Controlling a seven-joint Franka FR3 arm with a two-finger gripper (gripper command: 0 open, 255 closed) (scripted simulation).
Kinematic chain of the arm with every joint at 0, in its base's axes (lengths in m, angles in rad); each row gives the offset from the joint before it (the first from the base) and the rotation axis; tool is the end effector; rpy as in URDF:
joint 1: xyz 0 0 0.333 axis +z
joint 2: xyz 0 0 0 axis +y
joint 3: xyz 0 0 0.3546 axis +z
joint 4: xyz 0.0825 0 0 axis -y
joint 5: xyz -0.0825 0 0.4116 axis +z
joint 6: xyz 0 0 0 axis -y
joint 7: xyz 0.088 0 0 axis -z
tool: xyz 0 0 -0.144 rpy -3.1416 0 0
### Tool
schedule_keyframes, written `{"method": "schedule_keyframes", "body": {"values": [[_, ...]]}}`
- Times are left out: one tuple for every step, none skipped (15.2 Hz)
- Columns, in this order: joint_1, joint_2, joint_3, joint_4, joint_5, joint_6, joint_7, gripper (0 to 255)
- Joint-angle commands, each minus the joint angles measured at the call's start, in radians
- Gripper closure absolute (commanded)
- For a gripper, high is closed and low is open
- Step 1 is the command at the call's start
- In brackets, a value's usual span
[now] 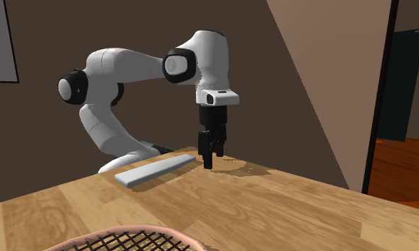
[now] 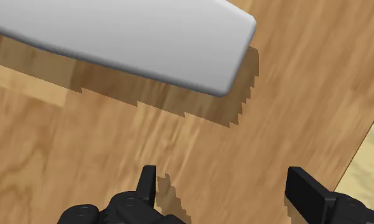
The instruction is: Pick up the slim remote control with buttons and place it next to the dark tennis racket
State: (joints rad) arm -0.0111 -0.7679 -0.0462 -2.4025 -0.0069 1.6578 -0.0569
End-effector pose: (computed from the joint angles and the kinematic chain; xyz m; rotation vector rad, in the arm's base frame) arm 0.3198 -0.0224 0.5592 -3.1173 -0.0198 -0.0373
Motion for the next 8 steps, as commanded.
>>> {"method": "schedule_keyframes", "body": {"values": [[0.0, 0.0, 0.0, 0.0, 0.0, 0.0, 0.0, 0], [0.025, -0.037, -0.02, -0.011, -0.018, -0.028, -0.09, 0], [0.051, -0.074, -0.043, -0.02, -0.039, -0.058, -0.18, 0], [0.077, -0.109, -0.067, -0.026, -0.062, -0.088, -0.272, 0], [0.103, -0.144, -0.092, -0.031, -0.086, -0.118, -0.364, 0], [0.13, -0.176, -0.119, -0.032, -0.114, -0.149, -0.456, 0], [0.157, -0.207, -0.146, -0.031, -0.143, -0.18, -0.55, 0], [0.185, -0.236, -0.175, -0.027, -0.174, -0.211, -0.644, 0]]}}
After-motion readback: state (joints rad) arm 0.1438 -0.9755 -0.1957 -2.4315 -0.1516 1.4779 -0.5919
